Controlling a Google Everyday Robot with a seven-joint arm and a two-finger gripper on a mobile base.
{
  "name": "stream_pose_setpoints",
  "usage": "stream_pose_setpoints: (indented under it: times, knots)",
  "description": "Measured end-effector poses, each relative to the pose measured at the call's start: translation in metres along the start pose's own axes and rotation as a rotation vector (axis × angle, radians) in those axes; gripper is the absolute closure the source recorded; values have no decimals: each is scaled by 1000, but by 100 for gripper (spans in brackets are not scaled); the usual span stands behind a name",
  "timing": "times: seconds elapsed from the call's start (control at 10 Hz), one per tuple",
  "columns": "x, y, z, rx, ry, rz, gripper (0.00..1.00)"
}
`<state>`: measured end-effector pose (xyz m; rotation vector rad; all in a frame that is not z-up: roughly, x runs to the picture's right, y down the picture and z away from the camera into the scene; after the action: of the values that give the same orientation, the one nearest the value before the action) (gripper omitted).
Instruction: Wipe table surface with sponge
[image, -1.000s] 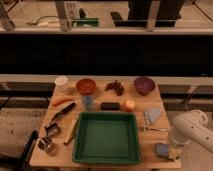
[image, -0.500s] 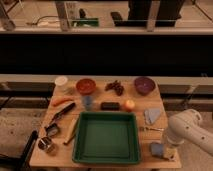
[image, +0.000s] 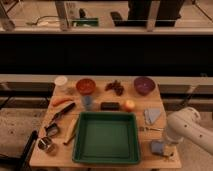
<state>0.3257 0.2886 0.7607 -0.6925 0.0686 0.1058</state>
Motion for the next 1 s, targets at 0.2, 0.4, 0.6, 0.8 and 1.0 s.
stream_pose_setpoints:
  times: [0.2,0.4,0.6,0.8,1.0]
  knots:
    - [-4,-3,1,2,9,-4,26]
    - [-4,-5,2,1,13,-4,20]
    - [-6,-5,2,-1,14,-3,20]
    - [-9,-6,3,-7,10,-2,20]
    - [-8,-6,-2,-2,8,-4,20]
